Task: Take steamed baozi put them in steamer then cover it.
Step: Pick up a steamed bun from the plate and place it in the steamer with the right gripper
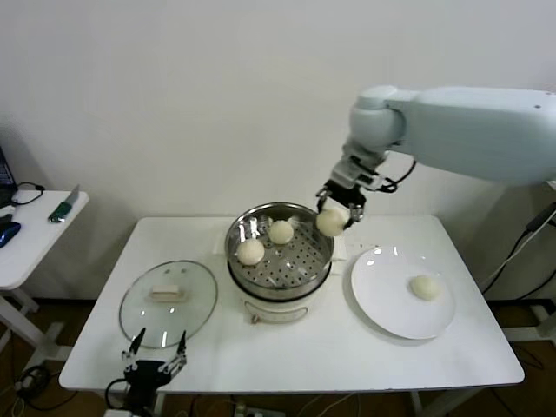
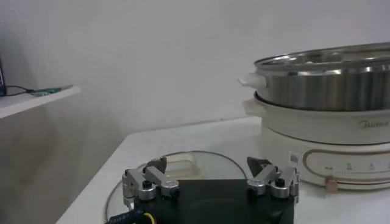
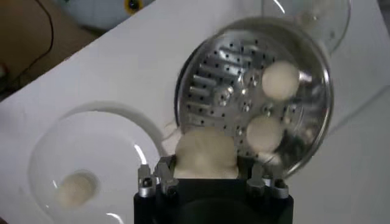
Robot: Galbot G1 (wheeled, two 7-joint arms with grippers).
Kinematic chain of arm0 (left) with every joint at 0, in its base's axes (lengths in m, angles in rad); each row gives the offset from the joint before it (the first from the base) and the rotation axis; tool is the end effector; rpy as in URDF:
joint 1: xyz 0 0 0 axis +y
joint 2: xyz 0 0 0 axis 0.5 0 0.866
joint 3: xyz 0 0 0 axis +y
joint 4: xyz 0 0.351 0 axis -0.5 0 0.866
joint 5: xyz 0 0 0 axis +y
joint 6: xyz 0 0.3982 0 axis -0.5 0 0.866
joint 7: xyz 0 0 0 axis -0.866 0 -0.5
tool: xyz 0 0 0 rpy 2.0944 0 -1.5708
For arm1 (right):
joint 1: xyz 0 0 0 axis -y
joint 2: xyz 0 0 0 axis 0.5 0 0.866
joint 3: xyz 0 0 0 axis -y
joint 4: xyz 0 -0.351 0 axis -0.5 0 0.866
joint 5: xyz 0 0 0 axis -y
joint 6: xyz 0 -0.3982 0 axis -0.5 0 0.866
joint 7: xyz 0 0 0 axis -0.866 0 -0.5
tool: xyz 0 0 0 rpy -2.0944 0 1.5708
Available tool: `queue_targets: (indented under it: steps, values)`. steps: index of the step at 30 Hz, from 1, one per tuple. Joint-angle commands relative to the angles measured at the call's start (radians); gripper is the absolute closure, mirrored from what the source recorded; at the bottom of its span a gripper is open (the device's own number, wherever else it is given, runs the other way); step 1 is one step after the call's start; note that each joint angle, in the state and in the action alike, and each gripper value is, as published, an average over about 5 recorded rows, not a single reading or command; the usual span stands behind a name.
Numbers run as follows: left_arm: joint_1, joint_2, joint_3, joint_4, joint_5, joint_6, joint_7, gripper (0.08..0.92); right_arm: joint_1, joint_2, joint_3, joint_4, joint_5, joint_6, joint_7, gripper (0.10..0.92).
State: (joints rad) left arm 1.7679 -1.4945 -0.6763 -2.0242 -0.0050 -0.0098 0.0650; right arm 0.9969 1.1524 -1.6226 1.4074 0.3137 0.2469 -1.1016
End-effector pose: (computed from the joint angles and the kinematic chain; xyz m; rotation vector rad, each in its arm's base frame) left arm 0.1524 0.0678 -0.3626 0.0298 -2.8796 -0.1965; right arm 0.5548 0.1323 0.0439 1.8455 -0.6286 2.1545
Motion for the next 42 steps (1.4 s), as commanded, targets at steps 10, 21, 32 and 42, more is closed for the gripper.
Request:
queue_targets:
  steps: [10,21,32,42]
  values:
    - [-0.001,0.002,-0.01,0.006,-0.003,-0.004,-0.001,0.177,-0.218,0.256,0.048,-0.059,-0.179,0.042,0.045,0.355]
    - [0.001,0.001,-0.013,0.008,-0.004,-0.006,0.0,0.177,-0.325,0.23,0.053,-0.098,-0.223,0.013,0.074,0.355]
    - [0.008,-0.002,-0.01,0.008,-0.004,-0.013,0.0,0.177,-0.367,0.22,0.057,-0.117,-0.239,0.009,0.088,0.355]
    - [0.012,-0.003,-0.011,0.002,-0.003,-0.015,0.0,0.177,-0.347,0.213,0.069,-0.126,-0.235,0.015,0.11,0.279]
